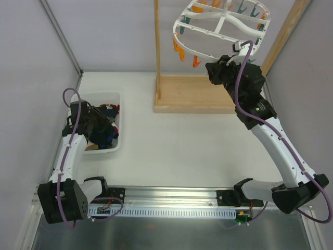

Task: Clip the socks to the hanger
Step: Pick up the sock from the bin.

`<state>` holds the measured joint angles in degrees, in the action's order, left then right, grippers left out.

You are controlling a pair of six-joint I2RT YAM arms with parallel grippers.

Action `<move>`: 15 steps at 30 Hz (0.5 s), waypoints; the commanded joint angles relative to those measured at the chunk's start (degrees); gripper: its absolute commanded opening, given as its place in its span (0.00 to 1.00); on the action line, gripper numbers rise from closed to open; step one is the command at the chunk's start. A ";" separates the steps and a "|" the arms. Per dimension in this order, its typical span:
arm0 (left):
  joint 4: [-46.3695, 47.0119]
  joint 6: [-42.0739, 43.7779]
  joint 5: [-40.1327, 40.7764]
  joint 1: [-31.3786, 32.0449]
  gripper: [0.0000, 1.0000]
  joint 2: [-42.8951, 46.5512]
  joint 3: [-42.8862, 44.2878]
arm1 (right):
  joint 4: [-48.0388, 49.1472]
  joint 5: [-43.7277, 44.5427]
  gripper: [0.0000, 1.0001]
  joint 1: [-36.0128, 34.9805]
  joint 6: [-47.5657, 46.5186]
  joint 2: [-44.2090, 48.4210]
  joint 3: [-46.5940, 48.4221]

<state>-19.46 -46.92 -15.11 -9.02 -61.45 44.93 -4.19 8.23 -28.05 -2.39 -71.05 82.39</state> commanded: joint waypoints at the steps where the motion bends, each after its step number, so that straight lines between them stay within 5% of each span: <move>1: 0.84 4.99 -1.42 1.63 0.33 0.28 0.07 | 0.85 0.82 0.01 0.19 -0.24 1.09 0.84; 5: -3.38 8.76 3.49 1.63 0.52 2.73 1.38 | 0.32 0.82 0.01 0.19 -0.24 1.26 1.19; 6: -4.61 11.47 4.73 1.55 0.64 3.44 3.31 | 0.06 0.82 0.01 0.19 -0.33 1.26 1.28; 9: -9.79 18.58 10.18 1.63 0.82 4.06 9.01 | -0.12 1.09 0.01 0.19 -0.59 1.26 1.28; 15: -13.76 39.66 13.00 1.55 0.86 3.09 15.98 | -0.38 1.18 0.01 0.19 -1.12 0.91 1.11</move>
<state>-30.00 -23.05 -5.21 -7.51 -59.33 57.54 -4.91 8.47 -28.03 -2.50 -71.05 82.39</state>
